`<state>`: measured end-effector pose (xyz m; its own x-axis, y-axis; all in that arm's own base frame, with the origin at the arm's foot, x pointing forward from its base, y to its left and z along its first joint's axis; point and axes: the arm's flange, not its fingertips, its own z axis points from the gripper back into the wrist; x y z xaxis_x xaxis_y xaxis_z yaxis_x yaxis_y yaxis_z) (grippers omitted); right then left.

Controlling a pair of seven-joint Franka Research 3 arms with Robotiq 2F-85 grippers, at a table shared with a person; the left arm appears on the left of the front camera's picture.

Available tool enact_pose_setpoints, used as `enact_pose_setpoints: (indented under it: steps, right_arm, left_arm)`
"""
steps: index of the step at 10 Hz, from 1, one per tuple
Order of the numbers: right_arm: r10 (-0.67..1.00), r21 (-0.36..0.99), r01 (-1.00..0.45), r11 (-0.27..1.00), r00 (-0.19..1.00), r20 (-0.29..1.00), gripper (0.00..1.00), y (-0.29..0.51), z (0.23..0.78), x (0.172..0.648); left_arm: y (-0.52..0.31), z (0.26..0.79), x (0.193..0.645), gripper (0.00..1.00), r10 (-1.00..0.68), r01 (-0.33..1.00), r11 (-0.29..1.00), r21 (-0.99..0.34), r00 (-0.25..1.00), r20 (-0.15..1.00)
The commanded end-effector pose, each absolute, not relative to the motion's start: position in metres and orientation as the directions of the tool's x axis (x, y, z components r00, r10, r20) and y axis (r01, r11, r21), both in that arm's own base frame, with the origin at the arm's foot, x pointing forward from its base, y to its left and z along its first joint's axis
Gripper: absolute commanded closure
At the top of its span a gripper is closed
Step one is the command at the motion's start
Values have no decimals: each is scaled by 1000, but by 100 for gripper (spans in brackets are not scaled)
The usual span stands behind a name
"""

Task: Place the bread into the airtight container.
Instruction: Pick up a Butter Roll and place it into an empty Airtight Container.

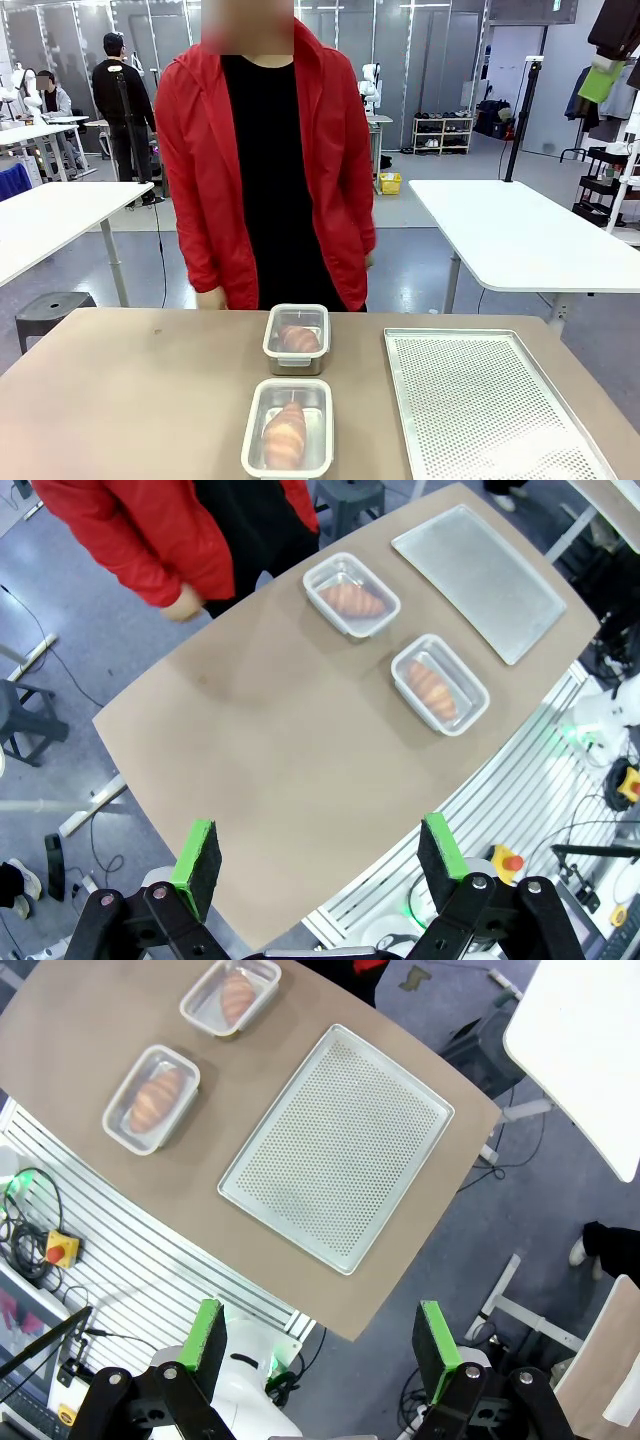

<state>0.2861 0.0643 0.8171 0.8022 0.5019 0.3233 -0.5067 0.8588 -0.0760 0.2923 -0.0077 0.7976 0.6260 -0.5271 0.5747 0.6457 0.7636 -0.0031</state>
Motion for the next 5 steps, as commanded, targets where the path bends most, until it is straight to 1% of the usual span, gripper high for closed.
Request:
enact_pose_setpoints:
  steps: [1, 5]
  right_arm:
    - [497, -81, -501, 862, 804, 327, 7, 64, 818, 286]
    - [497, -81, -501, 862, 804, 327, 7, 64, 818, 286]
  left_arm:
    - [-9, 800, 292, 0, -524, 651, 759, -10, 619, 584]
    - [-9, 800, 292, 0, -524, 651, 759, -10, 619, 584]
